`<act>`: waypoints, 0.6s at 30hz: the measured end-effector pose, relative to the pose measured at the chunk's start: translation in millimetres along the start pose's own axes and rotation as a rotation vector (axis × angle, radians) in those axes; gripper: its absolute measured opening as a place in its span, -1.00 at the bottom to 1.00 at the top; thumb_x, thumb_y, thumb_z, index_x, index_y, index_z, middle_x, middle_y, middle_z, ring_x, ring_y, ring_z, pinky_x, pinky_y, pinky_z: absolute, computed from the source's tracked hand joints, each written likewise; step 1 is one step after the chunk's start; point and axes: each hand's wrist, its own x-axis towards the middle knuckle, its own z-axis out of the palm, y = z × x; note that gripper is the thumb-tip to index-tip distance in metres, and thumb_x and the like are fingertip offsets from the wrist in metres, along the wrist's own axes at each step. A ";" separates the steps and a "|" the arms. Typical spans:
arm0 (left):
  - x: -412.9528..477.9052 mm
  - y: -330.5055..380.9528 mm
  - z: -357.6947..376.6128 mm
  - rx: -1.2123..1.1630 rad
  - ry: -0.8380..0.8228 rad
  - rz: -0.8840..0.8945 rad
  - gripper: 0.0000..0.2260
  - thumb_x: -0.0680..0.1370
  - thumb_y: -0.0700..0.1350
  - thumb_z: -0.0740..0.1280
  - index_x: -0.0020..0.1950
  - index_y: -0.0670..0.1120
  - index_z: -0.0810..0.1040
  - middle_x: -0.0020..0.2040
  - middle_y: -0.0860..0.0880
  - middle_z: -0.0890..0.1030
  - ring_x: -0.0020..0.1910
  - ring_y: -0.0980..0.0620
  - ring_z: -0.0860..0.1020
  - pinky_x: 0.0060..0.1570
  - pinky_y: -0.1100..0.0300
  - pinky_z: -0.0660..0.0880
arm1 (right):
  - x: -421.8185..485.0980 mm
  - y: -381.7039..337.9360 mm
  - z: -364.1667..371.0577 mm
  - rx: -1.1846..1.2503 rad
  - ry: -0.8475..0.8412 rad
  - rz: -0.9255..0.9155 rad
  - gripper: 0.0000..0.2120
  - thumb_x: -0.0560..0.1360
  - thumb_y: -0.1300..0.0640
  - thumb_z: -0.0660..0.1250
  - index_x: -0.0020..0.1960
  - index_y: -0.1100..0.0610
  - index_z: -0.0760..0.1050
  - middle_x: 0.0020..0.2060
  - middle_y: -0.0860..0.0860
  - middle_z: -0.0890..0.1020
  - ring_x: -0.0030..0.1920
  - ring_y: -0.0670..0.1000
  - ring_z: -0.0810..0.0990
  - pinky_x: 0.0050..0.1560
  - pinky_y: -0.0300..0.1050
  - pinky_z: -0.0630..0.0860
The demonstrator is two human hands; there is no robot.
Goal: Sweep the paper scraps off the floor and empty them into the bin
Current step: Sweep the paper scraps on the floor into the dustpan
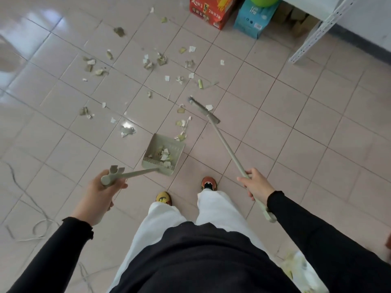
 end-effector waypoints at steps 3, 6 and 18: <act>-7.7 -22.6 -28.9 0.061 -0.019 -0.004 -0.90 0.64 -0.19 0.33 0.06 -0.02 0.60 -0.11 -0.15 0.72 -0.50 0.02 0.30 -0.56 0.30 0.30 | -7.0 6.2 33.0 -0.023 0.016 0.005 -0.70 0.57 0.08 0.28 0.25 0.14 0.33 -0.10 0.07 0.51 -0.43 0.00 0.41 -0.50 -0.15 0.40; -4.5 -50.3 -57.8 0.124 -0.066 -0.005 -0.94 0.63 -0.17 0.34 0.07 -0.09 0.59 -0.09 -0.16 0.72 -0.49 0.03 0.32 -0.51 0.27 0.31 | -16.5 8.6 73.5 -0.037 0.047 0.016 -0.71 0.57 0.15 0.22 0.28 0.13 0.32 -0.12 0.06 0.51 -0.44 0.02 0.42 -0.48 -0.13 0.40; 22.7 -110.6 -103.9 0.269 -0.194 0.050 -0.90 0.61 -0.10 0.33 0.10 -0.06 0.59 -0.13 -0.06 0.72 -0.47 0.01 0.39 -0.47 0.21 0.36 | -58.9 20.7 203.4 -0.052 0.092 0.079 -0.69 0.56 0.21 0.12 0.28 0.00 0.33 -0.23 0.09 0.50 -0.44 0.01 0.41 -0.50 -0.15 0.38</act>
